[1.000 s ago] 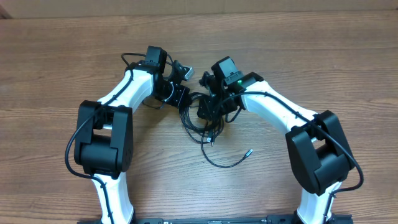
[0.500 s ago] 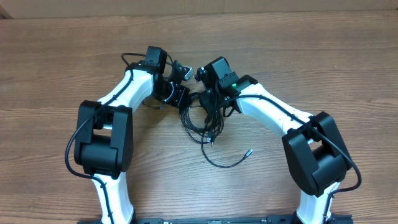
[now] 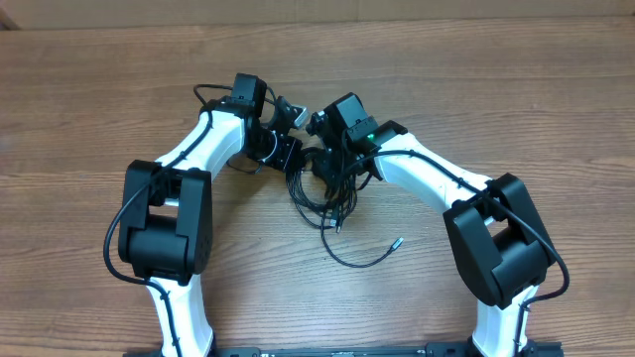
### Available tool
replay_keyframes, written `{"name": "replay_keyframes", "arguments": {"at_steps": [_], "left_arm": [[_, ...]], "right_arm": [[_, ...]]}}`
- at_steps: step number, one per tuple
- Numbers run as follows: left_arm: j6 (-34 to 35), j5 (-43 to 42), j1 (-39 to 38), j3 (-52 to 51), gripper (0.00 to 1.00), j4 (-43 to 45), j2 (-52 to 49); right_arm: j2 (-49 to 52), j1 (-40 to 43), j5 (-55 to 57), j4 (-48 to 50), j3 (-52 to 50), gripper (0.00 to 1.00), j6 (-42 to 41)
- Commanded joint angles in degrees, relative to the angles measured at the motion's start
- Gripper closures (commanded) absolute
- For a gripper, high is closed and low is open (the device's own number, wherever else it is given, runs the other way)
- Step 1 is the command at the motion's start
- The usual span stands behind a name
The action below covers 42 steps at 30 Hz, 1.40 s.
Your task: Untangle cables
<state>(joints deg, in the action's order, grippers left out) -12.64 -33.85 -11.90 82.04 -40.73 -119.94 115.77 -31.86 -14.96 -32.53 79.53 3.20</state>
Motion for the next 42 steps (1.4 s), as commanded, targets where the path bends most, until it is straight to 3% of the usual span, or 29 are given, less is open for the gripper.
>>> {"name": "replay_keyframes", "arguments": {"at_steps": [1,14,27,35,42], "left_arm": [[-1.5,-0.2,0.0,1.1,0.96,0.0,-0.9],[-1.5,-0.2,0.0,1.1,0.96,-0.2,-0.9],[-1.5,-0.2,0.0,1.1,0.96,-0.2,-0.9],[-1.5,-0.2,0.0,1.1,0.96,-0.2,-0.9],[-1.5,-0.2,0.0,1.1,0.96,-0.2,-0.9]], "right_arm": [[0.4,0.1,-3.4,0.3,1.4,0.66,0.1],[0.4,0.1,8.9,5.7,-2.4,0.66,0.1],[0.6,0.1,0.7,5.5,-2.7,0.67,0.1],[3.0,0.2,9.2,8.0,-2.7,0.63,1.8],[3.5,0.1,9.1,9.6,-2.7,0.63,1.8]]}}
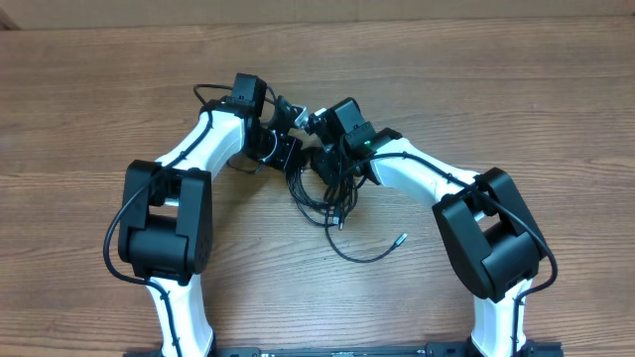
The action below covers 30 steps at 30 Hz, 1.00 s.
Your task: Untangle cables
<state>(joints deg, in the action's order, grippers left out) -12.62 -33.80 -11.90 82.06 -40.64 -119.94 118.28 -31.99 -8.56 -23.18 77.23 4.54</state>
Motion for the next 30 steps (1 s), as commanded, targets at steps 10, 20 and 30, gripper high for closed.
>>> {"name": "replay_keyframes", "arguments": {"at_steps": [10,20,30], "left_arm": [[-1.6,-0.3,0.0,1.1,0.96,-0.2,-0.9],[-1.6,-0.3,0.0,1.1,0.96,-0.3,-0.9],[-1.6,-0.3,0.0,1.1,0.96,-0.3,-0.9]], "right_arm": [[1.0,0.2,-3.7,-0.3,-0.4,0.54,1.0],[-0.1,0.2,-2.6,-0.6,2.0,0.46,1.8],[-1.5,0.0,0.0,-3.0,2.0,0.41,4.4]]}}
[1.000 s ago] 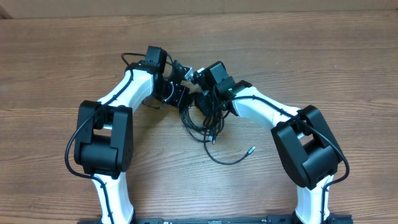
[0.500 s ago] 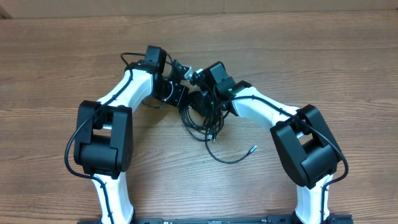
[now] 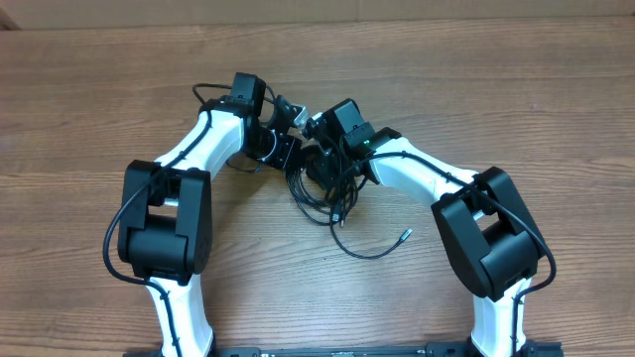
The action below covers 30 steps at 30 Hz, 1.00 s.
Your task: Untangle cables
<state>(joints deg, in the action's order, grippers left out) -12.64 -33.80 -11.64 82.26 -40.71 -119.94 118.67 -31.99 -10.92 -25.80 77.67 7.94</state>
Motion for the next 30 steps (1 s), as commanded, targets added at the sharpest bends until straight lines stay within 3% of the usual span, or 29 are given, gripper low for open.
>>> {"name": "replay_keyframes", "arguments": {"at_steps": [1,11,22,30], "left_arm": [[-1.5,-0.3,-0.2,0.9,0.96,-0.2,-0.9],[-1.5,-0.2,-0.2,0.9,0.96,-0.2,-0.9],[-1.5,1.4,-0.2,0.9,0.96,-0.2,-0.9],[-1.5,1.3,-0.2,0.9,0.96,-0.2,-0.9]], "right_arm": [[-2.5,-0.1,2.3,-0.8,1.6,0.4,1.2],[-5.8,-1.7,2.8,-3.7,1.5,0.38,3.1],[-2.0,-1.7,6.1,-1.7,-0.6,0.35,2.8],[0.0,-1.8,-1.6,-1.6,-0.6,0.35,2.8]]}}
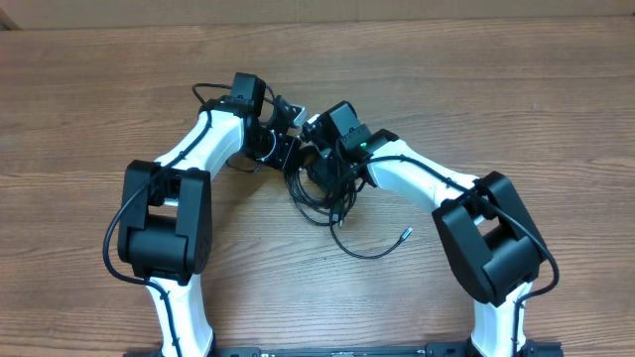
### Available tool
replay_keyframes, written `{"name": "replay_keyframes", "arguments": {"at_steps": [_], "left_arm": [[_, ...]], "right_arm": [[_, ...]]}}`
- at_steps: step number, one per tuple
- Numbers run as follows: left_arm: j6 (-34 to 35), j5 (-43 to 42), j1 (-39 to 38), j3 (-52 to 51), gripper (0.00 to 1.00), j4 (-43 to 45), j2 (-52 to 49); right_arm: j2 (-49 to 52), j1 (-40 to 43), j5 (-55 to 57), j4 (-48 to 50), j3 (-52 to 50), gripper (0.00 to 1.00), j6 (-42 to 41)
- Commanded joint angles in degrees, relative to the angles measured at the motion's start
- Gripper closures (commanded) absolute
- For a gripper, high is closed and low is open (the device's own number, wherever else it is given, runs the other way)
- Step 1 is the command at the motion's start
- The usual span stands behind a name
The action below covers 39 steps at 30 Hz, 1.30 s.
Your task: Untangle cables
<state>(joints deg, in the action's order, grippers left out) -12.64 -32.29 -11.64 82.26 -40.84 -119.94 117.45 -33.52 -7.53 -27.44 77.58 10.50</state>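
Observation:
A tangle of thin black cables lies on the wooden table between the two arms. One loose strand curves out to the lower right and ends in a small plug. My left gripper sits at the tangle's upper left edge. My right gripper is right beside it, on the top of the tangle. Both wrists point down and cover their fingers, so the jaws and any hold on the cable are hidden.
The wooden table stretches all around. The arms' white links and black elbow joints flank the tangle left and right. A thin black wire loop sticks out behind the left wrist.
The right wrist has shifted very slightly to the left, closer to the left gripper. The tangle and the loose plug end lie about where they were.
At first both grippers were on the top of the tangle, the right wrist a little farther right. Then the right wrist stood closer to the left one, and the loose plug end lay slightly higher and farther right. The left arm has stayed still throughout.

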Motion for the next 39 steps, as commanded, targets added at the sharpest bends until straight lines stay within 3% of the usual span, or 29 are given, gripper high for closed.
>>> {"name": "replay_keyframes", "arguments": {"at_steps": [1,39], "left_arm": [[-1.5,-0.2,-0.2,0.9,0.96,-0.1,-0.9],[-1.5,-0.3,-0.2,0.9,0.96,-0.3,-0.9]], "right_arm": [[1.2,-0.2,-6.1,-0.1,-0.5,0.35,0.3],[-0.6,-0.1,-2.8,0.3,-0.4,0.32,1.9]]}}
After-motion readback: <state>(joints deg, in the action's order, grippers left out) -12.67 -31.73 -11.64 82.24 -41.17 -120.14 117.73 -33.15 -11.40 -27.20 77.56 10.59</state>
